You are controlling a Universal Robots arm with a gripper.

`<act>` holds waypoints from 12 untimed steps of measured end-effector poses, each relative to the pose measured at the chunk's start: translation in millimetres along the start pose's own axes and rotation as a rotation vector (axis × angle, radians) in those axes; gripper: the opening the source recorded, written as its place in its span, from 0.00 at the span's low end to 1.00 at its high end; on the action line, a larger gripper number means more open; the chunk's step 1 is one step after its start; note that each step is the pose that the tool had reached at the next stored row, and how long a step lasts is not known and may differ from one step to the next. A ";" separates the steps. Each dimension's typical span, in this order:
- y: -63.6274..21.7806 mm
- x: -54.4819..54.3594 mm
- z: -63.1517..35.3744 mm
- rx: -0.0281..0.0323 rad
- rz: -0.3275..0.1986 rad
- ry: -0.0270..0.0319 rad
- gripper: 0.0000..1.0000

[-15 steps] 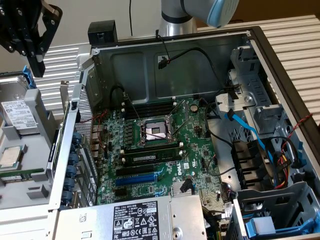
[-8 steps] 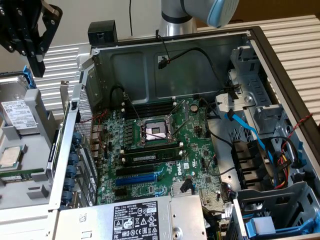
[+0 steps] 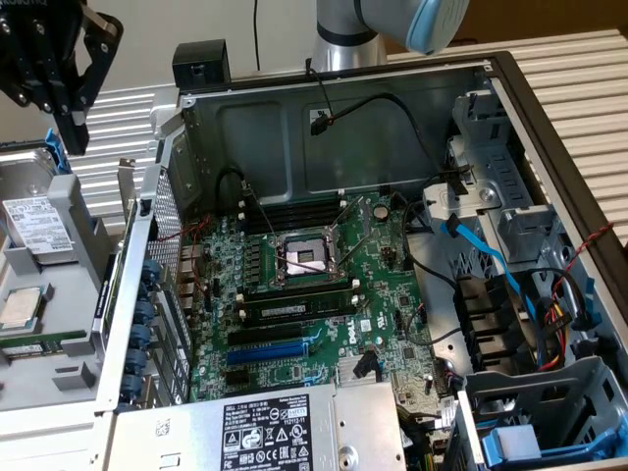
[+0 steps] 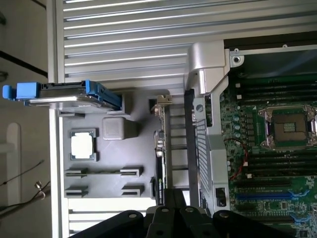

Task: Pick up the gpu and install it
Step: 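Pick up the gpu and move the gpu toward the slot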

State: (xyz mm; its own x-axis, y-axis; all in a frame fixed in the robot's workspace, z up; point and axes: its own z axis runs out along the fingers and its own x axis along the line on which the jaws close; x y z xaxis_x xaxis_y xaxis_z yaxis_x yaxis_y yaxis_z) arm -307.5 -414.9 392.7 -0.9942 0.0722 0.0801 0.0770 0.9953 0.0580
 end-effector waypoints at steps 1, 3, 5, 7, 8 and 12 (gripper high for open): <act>0.0 0.0 0.6 0.0028 0.000 0.0015 0.11; 0.0 0.0 0.6 0.0039 0.000 0.0016 0.11; -0.1 0.1 0.8 0.0040 0.000 0.0016 0.11; -0.2 1.0 2.4 0.0043 0.001 0.0013 0.11; -0.3 1.4 3.5 0.0054 0.001 0.0014 0.11; -0.7 2.8 8.6 0.0140 0.001 0.0007 0.11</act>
State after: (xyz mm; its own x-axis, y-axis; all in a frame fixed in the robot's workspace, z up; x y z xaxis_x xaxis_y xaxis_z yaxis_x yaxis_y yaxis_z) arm -311.0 -414.9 384.4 -0.9940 0.0734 0.0808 0.0771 0.9961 0.0439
